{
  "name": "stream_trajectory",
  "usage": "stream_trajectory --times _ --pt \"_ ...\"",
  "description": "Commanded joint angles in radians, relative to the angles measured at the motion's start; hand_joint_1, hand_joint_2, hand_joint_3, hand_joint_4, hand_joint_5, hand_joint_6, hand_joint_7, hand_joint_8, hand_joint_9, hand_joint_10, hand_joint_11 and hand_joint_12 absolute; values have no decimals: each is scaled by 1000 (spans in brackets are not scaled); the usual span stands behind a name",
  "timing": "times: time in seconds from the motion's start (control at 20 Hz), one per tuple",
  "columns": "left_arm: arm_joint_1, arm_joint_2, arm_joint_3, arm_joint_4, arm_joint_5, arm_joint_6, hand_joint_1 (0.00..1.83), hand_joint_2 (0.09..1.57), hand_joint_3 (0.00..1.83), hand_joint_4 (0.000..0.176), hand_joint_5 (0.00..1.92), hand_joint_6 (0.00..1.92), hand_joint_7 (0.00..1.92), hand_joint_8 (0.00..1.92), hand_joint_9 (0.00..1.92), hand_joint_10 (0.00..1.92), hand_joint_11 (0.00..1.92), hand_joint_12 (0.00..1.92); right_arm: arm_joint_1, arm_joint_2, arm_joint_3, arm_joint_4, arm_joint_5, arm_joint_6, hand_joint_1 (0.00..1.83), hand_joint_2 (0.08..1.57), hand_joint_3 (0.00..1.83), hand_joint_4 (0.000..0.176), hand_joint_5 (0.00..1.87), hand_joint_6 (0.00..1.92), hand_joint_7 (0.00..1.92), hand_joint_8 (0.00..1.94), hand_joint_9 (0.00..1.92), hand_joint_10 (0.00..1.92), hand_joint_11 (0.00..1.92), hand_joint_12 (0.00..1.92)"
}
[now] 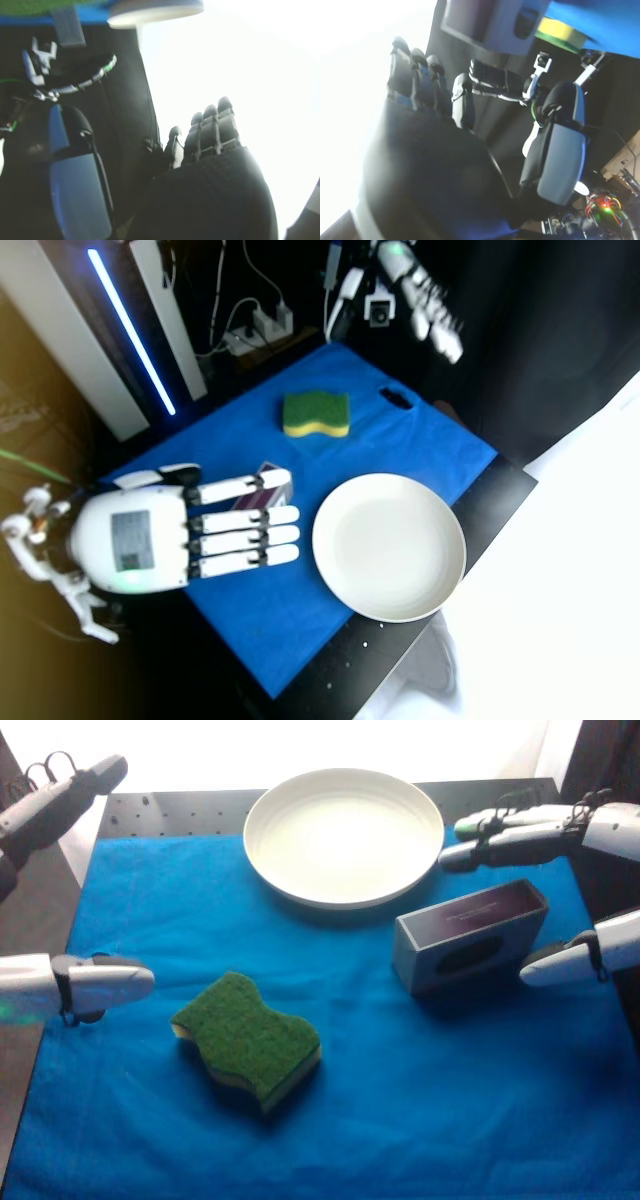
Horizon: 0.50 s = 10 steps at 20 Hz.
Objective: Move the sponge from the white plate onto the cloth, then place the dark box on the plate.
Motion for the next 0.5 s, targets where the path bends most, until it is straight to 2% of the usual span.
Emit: stream_trajectory --times 0.0,0.05,0.1,0.15,0.2,0.25,0.3,0.35,0.4,0.45 --pt "-2 -6 0 -11 -134 -15 860 871 12 151 0 0 14 3 11 3 13 65 15 -6 6 56 80 9 1092 918 0 101 528 2 310 1 287 1 127 468" --pt "6 -8 0 -16 -139 -21 883 880 8 147 0 0 18 2 9 1 2 30 20 -12 12 54 73 9 1100 956 0 59 601 9 376 4 349 1 102 642" --pt "10 -10 0 -20 -140 -23 889 880 5 166 0 0 26 3 18 4 0 5 29 -17 17 46 63 9 1028 995 0 6 756 18 574 22 567 44 271 809" --pt "15 -12 1 -26 -138 -24 896 880 4 166 0 0 28 3 25 6 0 0 38 -23 24 38 51 9 971 1046 2 0 855 22 711 44 731 101 383 1021" --pt "18 -14 2 -31 -137 -26 890 884 6 161 0 0 33 5 35 10 0 0 45 -29 29 32 42 9 1002 1160 0 79 887 887 812 79 848 243 509 1261" --pt "21 -16 3 -34 -137 -29 887 887 7 164 0 0 41 8 42 13 0 0 57 -36 37 24 30 9 1014 1175 0 63 857 1123 815 126 737 602 512 1336" --pt "23 -17 4 -36 -137 -31 768 875 1 147 0 0 51 10 85 26 92 43 67 -42 44 17 18 9 1028 1181 0 21 837 1193 765 282 638 894 519 1369" --pt "26 -17 4 -38 -137 -32 730 858 7 142 0 0 54 4 109 12 18 322 76 -52 53 16 11 9 1044 1189 0 0 822 1224 660 599 596 1097 551 1422" --pt "27 -18 4 -38 -136 -33 710 851 4 153 0 0 53 2 117 7 3 425 81 -58 58 16 8 9 1090 1175 1 0 846 1191 603 865 597 1233 573 1500" --pt "28 -20 4 -40 -136 -34 704 843 1 171 0 0 50 0 114 4 0 444 86 -63 63 16 6 9 1114 1159 1 0 875 1156 616 1110 632 1388 620 1609"
